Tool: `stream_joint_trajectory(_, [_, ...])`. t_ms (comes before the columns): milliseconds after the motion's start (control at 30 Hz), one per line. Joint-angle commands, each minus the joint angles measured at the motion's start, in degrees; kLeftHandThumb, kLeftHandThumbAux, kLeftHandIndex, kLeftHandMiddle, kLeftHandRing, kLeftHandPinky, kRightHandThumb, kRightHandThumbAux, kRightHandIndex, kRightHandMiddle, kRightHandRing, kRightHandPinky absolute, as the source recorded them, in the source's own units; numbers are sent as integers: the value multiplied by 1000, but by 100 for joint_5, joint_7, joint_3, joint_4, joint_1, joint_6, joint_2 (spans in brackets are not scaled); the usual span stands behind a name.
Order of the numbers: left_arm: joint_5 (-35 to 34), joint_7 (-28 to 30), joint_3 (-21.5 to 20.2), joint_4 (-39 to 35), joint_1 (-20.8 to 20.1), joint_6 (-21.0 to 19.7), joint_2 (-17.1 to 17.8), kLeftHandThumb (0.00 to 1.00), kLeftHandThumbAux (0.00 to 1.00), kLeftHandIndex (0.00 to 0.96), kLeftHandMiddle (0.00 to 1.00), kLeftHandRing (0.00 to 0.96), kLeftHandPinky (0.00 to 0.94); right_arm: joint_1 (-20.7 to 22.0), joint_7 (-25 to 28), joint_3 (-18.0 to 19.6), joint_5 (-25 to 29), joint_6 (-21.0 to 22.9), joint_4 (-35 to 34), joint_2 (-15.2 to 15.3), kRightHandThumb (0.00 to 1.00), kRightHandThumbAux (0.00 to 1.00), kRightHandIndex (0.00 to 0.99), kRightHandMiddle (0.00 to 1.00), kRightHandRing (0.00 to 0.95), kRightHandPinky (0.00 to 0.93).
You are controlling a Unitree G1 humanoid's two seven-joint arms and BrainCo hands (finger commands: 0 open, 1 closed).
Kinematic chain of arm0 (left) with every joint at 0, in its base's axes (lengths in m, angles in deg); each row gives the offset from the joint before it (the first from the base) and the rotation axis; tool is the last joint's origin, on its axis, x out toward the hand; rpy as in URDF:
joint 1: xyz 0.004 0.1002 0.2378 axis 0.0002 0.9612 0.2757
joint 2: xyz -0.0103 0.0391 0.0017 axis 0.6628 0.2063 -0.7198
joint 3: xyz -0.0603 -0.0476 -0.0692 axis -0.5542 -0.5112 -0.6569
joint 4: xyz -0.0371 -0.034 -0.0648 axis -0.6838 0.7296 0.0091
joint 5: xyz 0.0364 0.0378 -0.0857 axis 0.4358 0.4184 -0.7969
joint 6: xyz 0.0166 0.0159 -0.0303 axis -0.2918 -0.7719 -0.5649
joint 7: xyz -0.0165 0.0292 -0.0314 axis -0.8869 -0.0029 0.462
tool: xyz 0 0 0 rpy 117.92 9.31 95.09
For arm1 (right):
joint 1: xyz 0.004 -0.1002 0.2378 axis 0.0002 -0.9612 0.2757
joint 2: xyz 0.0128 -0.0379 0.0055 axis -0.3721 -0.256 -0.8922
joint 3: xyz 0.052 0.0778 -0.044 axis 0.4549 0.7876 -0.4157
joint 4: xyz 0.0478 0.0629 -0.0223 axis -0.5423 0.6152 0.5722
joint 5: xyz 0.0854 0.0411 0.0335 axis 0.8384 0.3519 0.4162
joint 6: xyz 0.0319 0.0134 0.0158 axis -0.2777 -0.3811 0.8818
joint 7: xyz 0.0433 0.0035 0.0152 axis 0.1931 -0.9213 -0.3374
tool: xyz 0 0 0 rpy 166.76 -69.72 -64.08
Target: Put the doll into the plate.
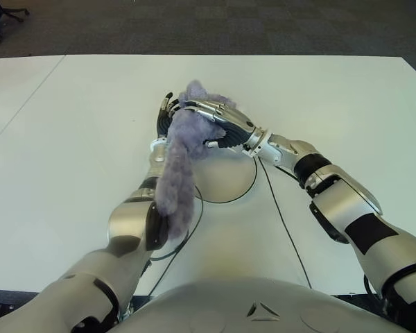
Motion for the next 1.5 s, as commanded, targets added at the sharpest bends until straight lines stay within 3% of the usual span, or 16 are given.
stream_joint_trajectory(33, [-80, 80, -64, 550, 709, -778, -205, 0, 742, 6, 197, 294, 383, -142, 681, 82, 220, -11, 78, -44, 595, 689, 143, 273, 490, 645])
stream_joint_trajectory(167, [-108, 154, -75, 547, 718, -749, -210, 0, 744, 9, 197, 303, 383, -146, 965, 146, 352, 46, 15, -3, 611, 678, 183, 318, 503, 627])
stream_joint_trajectory(200, [-139, 205, -98, 544, 720, -731, -218, 0, 748, 23, 198, 307, 372, -135, 1020, 152, 360, 93, 0, 17, 769, 690, 319, 445, 516, 616])
stream_joint_trajectory(300, [-186, 285, -136, 536, 719, -694, -232, 5, 728, 42, 187, 273, 298, -119, 1127, 190, 392, 165, -29, 60, 830, 684, 380, 531, 579, 685])
stream_joint_trajectory(433, [-168, 309, -114, 528, 730, -623, -228, 4, 696, 53, 169, 232, 253, -106, 1055, 300, 436, 118, -68, 182, 842, 675, 409, 576, 706, 804])
stream_joint_trajectory(533, [-193, 370, -135, 526, 736, -608, -225, 0, 677, 58, 157, 211, 235, -77, 730, 388, 338, 55, -241, 394, 844, 673, 418, 575, 764, 839])
stream_joint_trajectory(567, [-207, 391, -148, 525, 737, -609, -225, 0, 668, 60, 149, 199, 226, -68, 636, 404, 300, 49, -298, 452, 746, 698, 434, 733, 791, 854])
stream_joint_trajectory(667, [-324, 460, -255, 521, 735, -650, -236, 0, 658, 66, 134, 177, 220, -42, 255, 448, 83, 173, -626, 669, 712, 708, 440, 824, 826, 865])
stream_joint_trajectory(1067, [-395, 361, -305, 534, 668, -841, -243, 0, 650, 94, 151, 172, 202, -72, -352, 777, 75, 146, -1133, 814, 709, 707, 439, 899, 883, 887])
stream_joint_trajectory(1500, [-419, 421, -326, 543, 682, -877, -207, 0, 622, 92, 164, 180, 206, 33, -576, 996, 148, 43, -982, 841, 708, 707, 440, 894, 879, 877])
